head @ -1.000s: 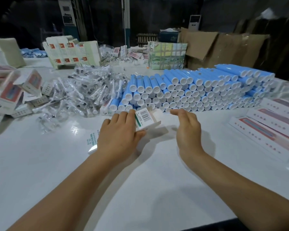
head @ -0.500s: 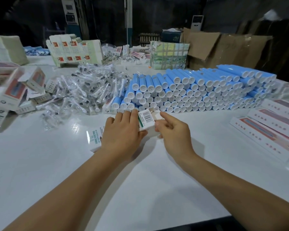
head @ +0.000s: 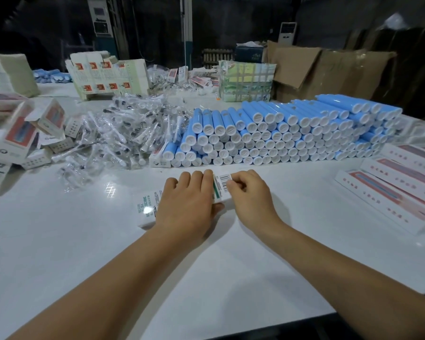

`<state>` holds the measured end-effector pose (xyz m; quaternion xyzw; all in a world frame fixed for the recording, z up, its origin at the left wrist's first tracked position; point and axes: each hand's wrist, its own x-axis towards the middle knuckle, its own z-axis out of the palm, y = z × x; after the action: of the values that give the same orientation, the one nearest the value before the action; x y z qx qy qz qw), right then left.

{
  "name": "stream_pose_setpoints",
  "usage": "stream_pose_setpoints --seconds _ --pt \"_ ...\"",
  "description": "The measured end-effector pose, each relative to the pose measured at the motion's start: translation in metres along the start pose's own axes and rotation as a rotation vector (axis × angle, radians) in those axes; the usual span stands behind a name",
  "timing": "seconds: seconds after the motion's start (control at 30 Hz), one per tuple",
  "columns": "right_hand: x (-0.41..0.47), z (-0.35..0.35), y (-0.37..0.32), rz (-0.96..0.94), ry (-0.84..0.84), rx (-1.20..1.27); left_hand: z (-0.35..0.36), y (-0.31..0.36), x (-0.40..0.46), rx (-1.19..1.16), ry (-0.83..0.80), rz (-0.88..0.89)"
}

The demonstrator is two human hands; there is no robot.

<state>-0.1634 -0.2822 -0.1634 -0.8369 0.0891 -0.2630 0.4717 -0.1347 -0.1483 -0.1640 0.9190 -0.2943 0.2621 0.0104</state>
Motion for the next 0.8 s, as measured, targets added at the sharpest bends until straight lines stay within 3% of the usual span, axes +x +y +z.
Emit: stream_pose_setpoints --seconds 0.17,0.23,0.3,0.37,0.43,0.47,0.53,0.63,0.73,0.8 --pt "0.002 0.000 0.003 -0.093 -0.067 -0.060 0.000 0.002 -0.001 -0.006 0.004 -0.009" --pt "0.004 -0.005 0.001 -0.085 -0.019 0.010 0.001 0.000 0.000 -0.028 -0.008 -0.042" --pt "0.010 -0.010 0.001 0.016 0.179 0.161 0.002 -0.004 0.004 -0.056 0.006 -0.083" --pt "0.016 -0.015 0.000 0.307 0.263 0.534 0.001 -0.007 0.007 -0.078 -0.003 -0.111" --pt "0.018 -0.014 -0.003 0.651 -0.028 1.082 0.000 -0.006 0.009 -0.096 -0.017 -0.115" --pt "0.016 -0.013 -0.007 0.724 -0.166 1.221 -0.001 -0.003 0.009 -0.108 -0.014 -0.104" --pt "0.012 -0.006 -0.008 0.631 -0.276 1.305 -0.002 0.002 0.008 -0.135 0.005 -0.081" --pt "0.010 0.000 -0.006 0.372 -0.183 1.141 -0.004 0.007 0.006 -0.117 0.031 -0.055" --pt "0.001 0.000 -0.001 0.055 -0.071 0.353 -0.011 0.010 0.002 -0.091 -0.009 -0.040" --pt "-0.002 0.001 0.003 -0.094 -0.035 0.048 -0.013 0.012 0.001 -0.076 -0.017 -0.031"
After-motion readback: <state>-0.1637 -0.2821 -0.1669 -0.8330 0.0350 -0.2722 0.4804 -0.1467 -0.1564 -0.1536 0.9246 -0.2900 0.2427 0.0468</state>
